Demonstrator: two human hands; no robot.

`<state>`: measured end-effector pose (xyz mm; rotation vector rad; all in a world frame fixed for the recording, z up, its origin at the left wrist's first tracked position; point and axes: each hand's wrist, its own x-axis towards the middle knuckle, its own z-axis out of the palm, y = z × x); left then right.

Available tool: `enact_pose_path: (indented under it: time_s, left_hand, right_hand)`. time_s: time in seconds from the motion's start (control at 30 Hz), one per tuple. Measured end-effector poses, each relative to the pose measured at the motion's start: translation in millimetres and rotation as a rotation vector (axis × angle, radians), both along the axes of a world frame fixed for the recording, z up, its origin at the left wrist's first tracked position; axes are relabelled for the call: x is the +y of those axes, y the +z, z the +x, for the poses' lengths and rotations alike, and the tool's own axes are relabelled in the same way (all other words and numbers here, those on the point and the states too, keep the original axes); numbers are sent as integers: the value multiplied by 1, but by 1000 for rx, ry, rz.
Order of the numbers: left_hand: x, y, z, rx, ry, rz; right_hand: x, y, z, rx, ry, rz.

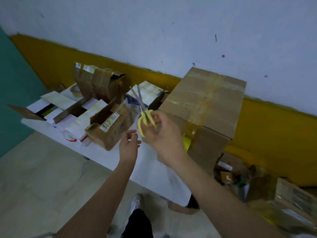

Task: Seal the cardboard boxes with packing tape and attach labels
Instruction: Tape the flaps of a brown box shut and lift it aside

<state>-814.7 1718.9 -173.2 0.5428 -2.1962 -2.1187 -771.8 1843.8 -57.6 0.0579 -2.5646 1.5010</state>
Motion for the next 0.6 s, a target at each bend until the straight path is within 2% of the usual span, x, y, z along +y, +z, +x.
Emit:
enact_pose_path:
  time_s: [0.1, 0.2, 0.33, 0.5, 0.6]
  left_hand:
    - [43, 30, 16, 4, -202, 12]
    - [79, 52, 26, -84, -379, -5]
    - [102, 60, 28, -125, -532, -79]
    - [102, 60, 27, -195, -635, 59]
    - [95, 63, 28, -252, -668, 172]
  right_hand:
    - [51, 48, 1, 113, -35, 100]
    - [93, 63, -20, 82, -74, 173]
    - [128, 44, -39, 11, 27, 216]
    - [139, 9, -43, 160, 32, 466]
    - [134, 4, -48, 167, 30, 475]
